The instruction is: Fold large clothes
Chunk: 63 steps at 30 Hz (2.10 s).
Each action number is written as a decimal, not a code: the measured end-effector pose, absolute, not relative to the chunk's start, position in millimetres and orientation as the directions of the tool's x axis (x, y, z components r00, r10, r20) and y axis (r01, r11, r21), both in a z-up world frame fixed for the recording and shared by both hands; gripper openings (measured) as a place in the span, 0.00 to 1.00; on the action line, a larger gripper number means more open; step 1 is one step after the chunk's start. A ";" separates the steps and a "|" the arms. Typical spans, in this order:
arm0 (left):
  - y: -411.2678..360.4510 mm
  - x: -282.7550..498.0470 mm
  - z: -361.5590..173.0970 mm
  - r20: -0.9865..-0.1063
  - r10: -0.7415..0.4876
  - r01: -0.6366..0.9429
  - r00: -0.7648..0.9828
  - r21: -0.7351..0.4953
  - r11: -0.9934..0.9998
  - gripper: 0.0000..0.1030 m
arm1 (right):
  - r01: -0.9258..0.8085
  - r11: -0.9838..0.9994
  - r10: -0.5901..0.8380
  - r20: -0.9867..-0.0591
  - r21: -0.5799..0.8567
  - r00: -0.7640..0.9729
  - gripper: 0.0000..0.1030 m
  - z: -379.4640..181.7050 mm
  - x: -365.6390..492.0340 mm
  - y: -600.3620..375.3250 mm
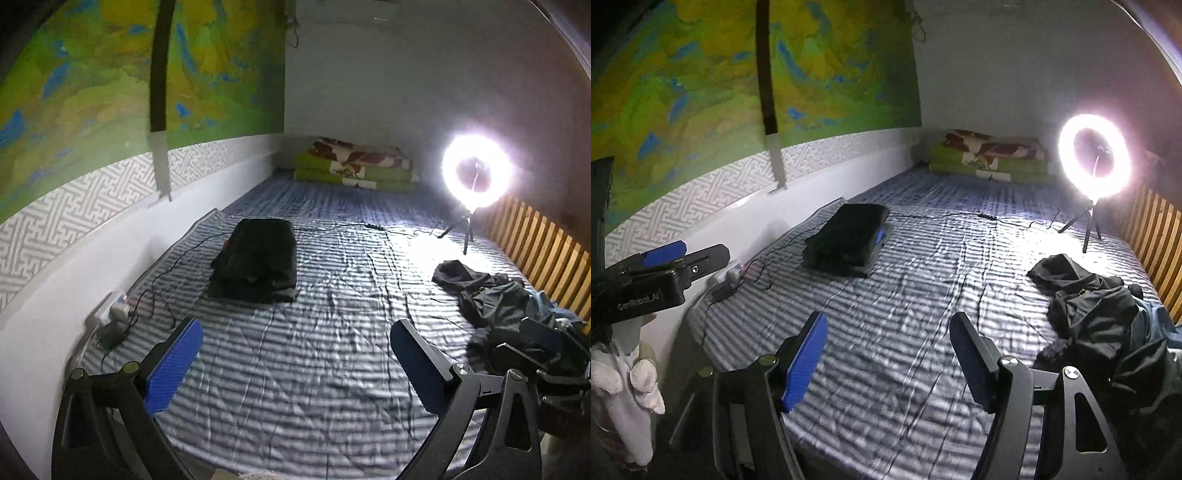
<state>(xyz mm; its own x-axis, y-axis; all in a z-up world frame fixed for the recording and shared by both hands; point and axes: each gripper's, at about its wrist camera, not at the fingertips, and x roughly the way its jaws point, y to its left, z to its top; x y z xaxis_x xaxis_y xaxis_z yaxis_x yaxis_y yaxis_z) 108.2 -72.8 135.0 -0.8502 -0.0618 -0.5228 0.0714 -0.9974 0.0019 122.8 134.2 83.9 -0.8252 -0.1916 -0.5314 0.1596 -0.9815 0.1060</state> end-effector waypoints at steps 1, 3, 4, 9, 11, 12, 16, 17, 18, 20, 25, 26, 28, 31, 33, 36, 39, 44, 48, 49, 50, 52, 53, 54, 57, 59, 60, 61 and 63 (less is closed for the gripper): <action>-72.3 97.2 132.2 -0.524 -0.065 0.073 -0.849 0.005 -0.997 1.00 | 0.152 -0.982 -0.186 -0.532 0.108 -0.826 0.63 80.8 113.2 135.7; -72.3 71.2 122.8 -0.522 -0.076 0.081 -0.850 0.013 -0.997 1.00 | 0.139 -0.983 -0.180 -0.532 0.116 -0.827 0.63 72.7 92.9 137.7; -72.9 60.3 118.3 -0.523 -0.080 0.085 -0.848 0.014 -0.996 1.00 | 0.134 -0.984 -0.176 -0.534 0.117 -0.827 0.63 68.8 84.2 138.2; -86.7 13.5 87.5 -0.541 -0.106 0.121 -0.834 0.007 -0.993 1.00 | 0.121 -0.987 -0.158 -0.545 0.103 -0.823 0.63 41.6 37.0 135.7; -96.1 -1.8 69.9 -0.545 -0.121 0.148 -0.829 -0.006 -0.989 1.00 | 0.114 -0.990 -0.143 -0.544 0.087 -0.827 0.63 30.3 25.5 133.3; -100.9 -9.0 60.3 -0.556 -0.121 0.158 -0.822 -0.019 -0.987 1.00 | 0.109 -0.991 -0.133 -0.541 0.076 -0.830 0.63 22.0 20.0 132.4; -107.8 -31.6 31.1 -0.607 -0.134 0.187 -0.783 -0.023 -0.982 1.00 | 0.100 -0.992 -0.126 -0.579 0.076 -0.805 0.63 -7.8 6.4 134.7; -106.7 -33.2 28.0 -0.604 -0.142 0.188 -0.784 -0.013 -0.982 1.00 | 0.099 -0.992 -0.125 -0.594 0.076 -0.794 0.63 -13.2 3.2 135.9; -105.0 -35.0 25.8 -0.602 -0.146 0.185 -0.785 -0.002 -0.983 1.00 | 0.094 -0.993 -0.121 -0.602 0.076 -0.789 0.63 -17.1 1.1 138.0; -103.1 -34.6 23.9 -0.599 -0.139 0.179 -0.789 -0.007 -0.984 1.00 | 0.087 -0.992 -0.122 -0.603 0.087 -0.788 0.63 -18.2 1.1 142.1; -97.7 -27.4 26.7 -0.584 -0.146 0.175 -0.799 0.007 -0.984 1.00 | 0.092 -0.992 -0.126 -0.593 0.088 -0.795 0.63 -8.3 11.3 141.3; -96.9 -25.2 27.5 -0.582 -0.149 0.174 -0.799 0.013 -0.985 1.00 | 0.093 -0.992 -0.122 -0.589 0.080 -0.799 0.63 -5.8 13.7 140.4; -93.6 -20.4 28.8 -0.587 -0.141 0.160 -0.797 0.021 -0.987 1.00 | 0.091 -0.994 -0.107 -0.579 0.057 -0.808 0.63 0.7 19.5 135.5; -90.6 -13.5 32.4 -0.584 -0.142 0.150 -0.800 0.035 -0.988 1.00 | 0.101 -0.994 -0.110 -0.572 0.048 -0.813 0.63 8.2 26.5 129.8; -89.6 -7.1 34.9 -0.579 -0.145 0.148 -0.802 0.043 -0.988 1.00 | 0.102 -0.994 -0.103 -0.572 0.033 -0.814 0.63 11.7 31.0 126.9; -91.1 0.7 37.9 -0.582 -0.134 0.141 -0.802 0.033 -0.989 1.00 | 0.098 -0.995 -0.094 -0.567 0.024 -0.818 0.63 16.7 37.4 125.1; -90.3 9.6 42.4 -0.575 -0.137 0.138 -0.807 0.041 -0.990 1.00 | 0.099 -0.995 -0.097 -0.566 0.028 -0.819 0.63 21.6 43.2 125.7; -88.8 21.3 49.8 -0.566 -0.131 0.131 -0.814 0.040 -0.991 1.00 | 0.099 -0.995 -0.095 -0.569 0.023 -0.817 0.63 24.8 49.2 122.6; -89.7 27.0 54.3 -0.559 -0.130 0.134 -0.819 0.035 -0.990 1.00 | 0.106 -0.994 -0.101 -0.570 0.024 -0.815 0.63 27.1 54.0 119.9; -89.9 26.8 54.5 -0.560 -0.130 0.134 -0.818 0.034 -0.990 1.00 | 0.108 -0.994 -0.102 -0.569 0.022 -0.816 0.63 27.8 54.9 119.8; -90.3 27.0 54.4 -0.560 -0.128 0.134 -0.818 0.032 -0.990 1.00 | 0.111 -0.994 -0.104 -0.568 0.022 -0.817 0.63 28.5 56.0 119.9; -91.7 27.1 52.8 -0.565 -0.129 0.136 -0.815 0.031 -0.990 1.00 | 0.113 -0.993 -0.106 -0.564 0.022 -0.819 0.64 28.3 57.3 120.4; -92.1 26.1 52.2 -0.567 -0.128 0.134 -0.813 0.031 -0.990 1.00 | 0.112 -0.993 -0.104 -0.565 0.021 -0.818 0.64 27.5 57.1 120.5; -92.9 25.3 51.8 -0.568 -0.127 0.134 -0.813 0.030 -0.991 1.00 | 0.112 -0.993 -0.105 -0.569 0.022 -0.816 0.64 26.2 56.7 121.1; -93.0 24.1 50.7 -0.569 -0.128 0.133 -0.813 0.032 -0.991 1.00 | 0.110 -0.993 -0.107 -0.576 0.030 -0.810 0.64 24.3 54.7 122.2; -93.5 23.8 50.6 -0.568 -0.125 0.132 -0.814 0.030 -0.991 1.00 | 0.109 -0.994 -0.106 -0.577 0.031 -0.810 0.65 24.0 53.8 122.8; -93.2 23.2 49.7 -0.569 -0.125 0.131 -0.813 0.032 -0.991 1.00 | 0.108 -0.994 -0.106 -0.577 0.032 -0.810 0.65 23.5 53.4 123.5; -93.0 22.1 48.8 -0.570 -0.123 0.128 -0.812 0.032 -0.991 1.00 | 0.107 -0.994 -0.107 -0.577 0.034 -0.810 0.65 23.2 53.3 124.4; -91.3 20.6 47.7 -0.571 -0.122 0.124 -0.812 0.036 -0.992 1.00 | 0.104 -0.994 -0.106 -0.579 0.036 -0.808 0.65 22.0 52.6 124.7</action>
